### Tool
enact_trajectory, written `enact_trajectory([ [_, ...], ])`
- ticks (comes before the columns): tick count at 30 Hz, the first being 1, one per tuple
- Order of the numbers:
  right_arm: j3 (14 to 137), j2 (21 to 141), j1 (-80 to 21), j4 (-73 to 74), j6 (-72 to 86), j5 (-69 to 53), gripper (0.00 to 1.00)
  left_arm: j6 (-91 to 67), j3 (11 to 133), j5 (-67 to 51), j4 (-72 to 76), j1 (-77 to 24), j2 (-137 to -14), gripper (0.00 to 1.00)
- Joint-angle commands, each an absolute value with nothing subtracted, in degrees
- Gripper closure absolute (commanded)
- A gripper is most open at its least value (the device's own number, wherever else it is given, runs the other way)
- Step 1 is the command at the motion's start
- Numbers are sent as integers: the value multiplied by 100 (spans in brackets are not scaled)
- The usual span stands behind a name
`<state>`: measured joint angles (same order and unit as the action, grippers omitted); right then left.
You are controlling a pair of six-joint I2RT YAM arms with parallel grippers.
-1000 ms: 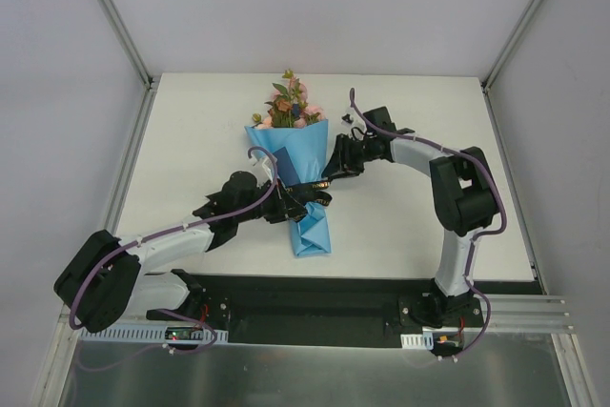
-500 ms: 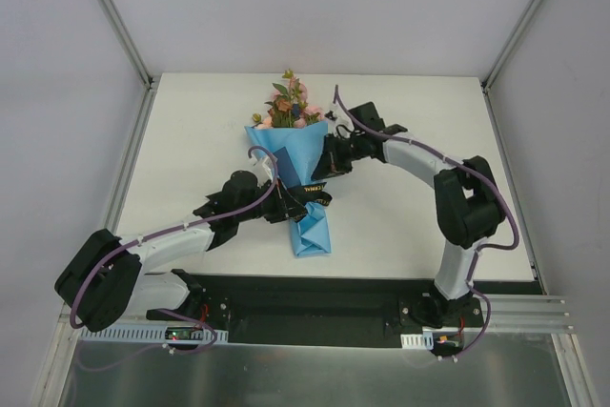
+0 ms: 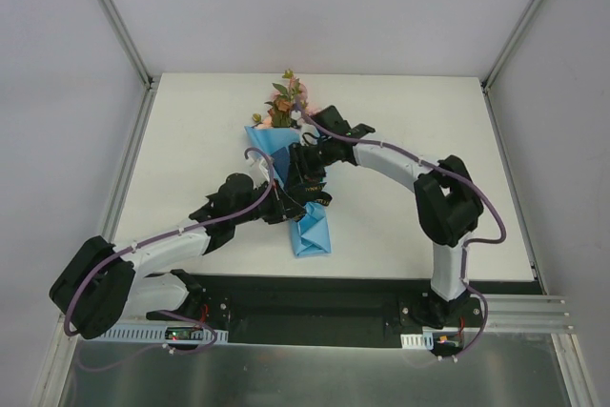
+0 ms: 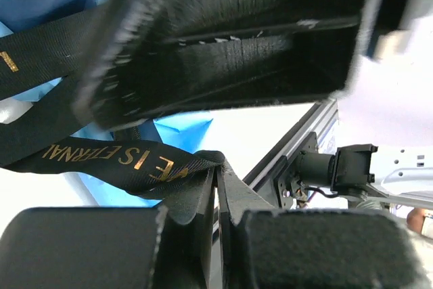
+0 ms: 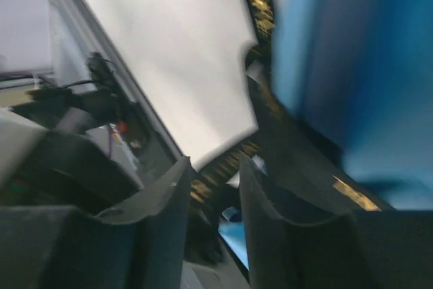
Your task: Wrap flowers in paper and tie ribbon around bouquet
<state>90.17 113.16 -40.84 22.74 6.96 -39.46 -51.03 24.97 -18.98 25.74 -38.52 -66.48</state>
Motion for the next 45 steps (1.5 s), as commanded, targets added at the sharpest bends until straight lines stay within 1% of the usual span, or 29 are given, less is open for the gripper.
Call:
enact_trajectory([
  [1, 8237, 10163, -3394, 2136, 853, -3473, 54, -5080, 2487, -1881, 2777, -3797, -6635, 98],
  [3, 7762, 9906, -3174, 2110, 844, -3428, 50, -5089, 2557, -1898, 2777, -3797, -6723, 98],
  [5, 7342, 9739, -2857, 2057, 844, -3498, 49, -5098, 2584, -1890, 2812, -3806, -6767, 98],
  [7, 7112, 9756, -2577, 2013, 826, -3507, 48, -5115, 2593, -1899, 2865, -3806, -6820, 98],
  [9, 6979, 9975, -2488, 1846, 852, -3822, 48, -5142, 2584, -1916, 2900, -3806, -6881, 99],
  [13, 6970, 10230, -2487, 1574, 967, -3920, 49, -5194, 2584, -1916, 2962, -3806, -6970, 99],
  [21, 7154, 10783, -2627, 1275, 1116, -4122, 55, -5229, 2566, -1898, 2971, -3797, -6970, 99],
  [24, 7260, 10881, -2777, 1266, 1063, -4070, 61, -5221, 2575, -1898, 2979, -3797, -6961, 99],
  [26, 7277, 10916, -2812, 1222, 1098, -4043, 70, -5221, 2575, -1907, 2979, -3806, -6961, 99],
  [28, 7251, 10846, -2847, 1169, 1134, -4017, 77, -5212, 2566, -1899, 2979, -3797, -6944, 99],
  [30, 7207, 10767, -2874, 1178, 1125, -3973, 81, -5194, 2558, -1890, 2953, -3806, -6935, 99],
  [31, 7207, 10723, -2883, 1195, 1116, -3947, 87, -5186, 2549, -1872, 2944, -3806, -6926, 99],
  [34, 7207, 10591, -2909, 1387, 1029, -3833, 97, -5185, 2523, -1872, 2953, -3806, -6961, 99],
  [36, 7251, 10416, -2988, 1537, 932, -3736, 100, -5194, 2514, -1881, 2962, -3797, -6996, 99],
  [38, 7373, 10310, -3076, 1844, 704, -3543, 99, -5194, 2487, -1872, 2997, -3806, -6996, 99],
  [43, 8172, 10301, -3620, 2653, 212, -2998, 100, -5221, 2435, -1846, 3041, -3806, -6979, 100],
  [45, 8393, 10432, -3831, 2768, 141, -2953, 100, -5221, 2417, -1837, 3050, -3806, -6935, 100],
])
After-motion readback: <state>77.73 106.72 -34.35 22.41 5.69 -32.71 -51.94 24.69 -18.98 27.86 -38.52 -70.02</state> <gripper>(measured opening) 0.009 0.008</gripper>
